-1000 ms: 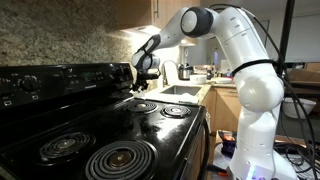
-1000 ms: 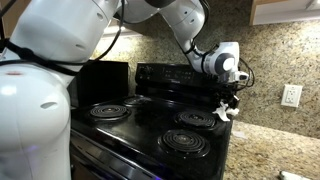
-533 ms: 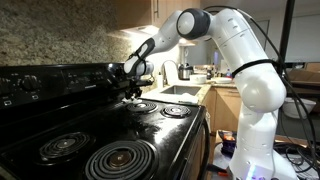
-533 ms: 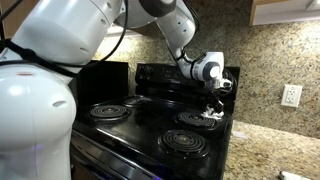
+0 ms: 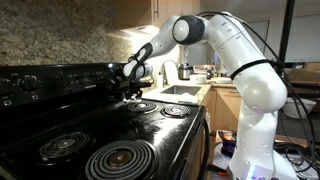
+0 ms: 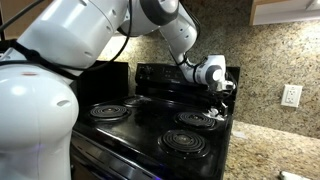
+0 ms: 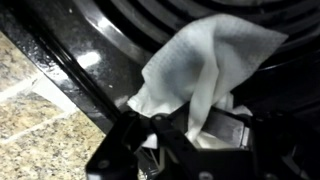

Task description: Use the cloth to wipe the stove

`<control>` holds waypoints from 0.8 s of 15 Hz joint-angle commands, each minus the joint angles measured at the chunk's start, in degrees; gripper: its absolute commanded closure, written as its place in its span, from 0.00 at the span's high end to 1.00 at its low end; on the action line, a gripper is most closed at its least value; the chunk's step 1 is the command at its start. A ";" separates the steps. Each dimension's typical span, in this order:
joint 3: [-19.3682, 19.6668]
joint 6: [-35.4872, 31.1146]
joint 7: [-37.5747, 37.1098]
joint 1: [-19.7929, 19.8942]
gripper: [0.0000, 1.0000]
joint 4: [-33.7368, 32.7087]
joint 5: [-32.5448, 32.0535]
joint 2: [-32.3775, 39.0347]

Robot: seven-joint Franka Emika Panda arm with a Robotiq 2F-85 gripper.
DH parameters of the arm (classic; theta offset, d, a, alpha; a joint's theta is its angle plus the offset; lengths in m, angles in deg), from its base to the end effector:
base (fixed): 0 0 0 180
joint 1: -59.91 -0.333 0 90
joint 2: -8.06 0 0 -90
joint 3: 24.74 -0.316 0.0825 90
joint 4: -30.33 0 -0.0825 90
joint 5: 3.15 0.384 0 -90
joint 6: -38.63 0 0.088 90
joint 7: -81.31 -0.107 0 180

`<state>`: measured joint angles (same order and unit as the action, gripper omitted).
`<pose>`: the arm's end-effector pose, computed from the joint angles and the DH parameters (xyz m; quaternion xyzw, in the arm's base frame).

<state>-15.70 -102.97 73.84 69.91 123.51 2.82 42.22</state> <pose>0.6790 -0.2171 0.3031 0.9612 -0.2443 0.1272 0.0177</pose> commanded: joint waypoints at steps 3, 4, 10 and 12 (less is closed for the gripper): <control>1.63 -0.05 -5.36 -2.18 0.08 -1.81 -1.94 0.92; 1.67 -0.58 -5.76 -2.87 0.09 -1.01 -2.27 0.53; 2.16 -0.55 -9.27 -7.72 0.09 1.77 -6.51 -0.51; 2.52 -0.32 -10.75 -9.16 0.08 1.93 -8.14 -0.49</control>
<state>-13.98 -102.97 66.32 63.14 122.70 -2.88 43.01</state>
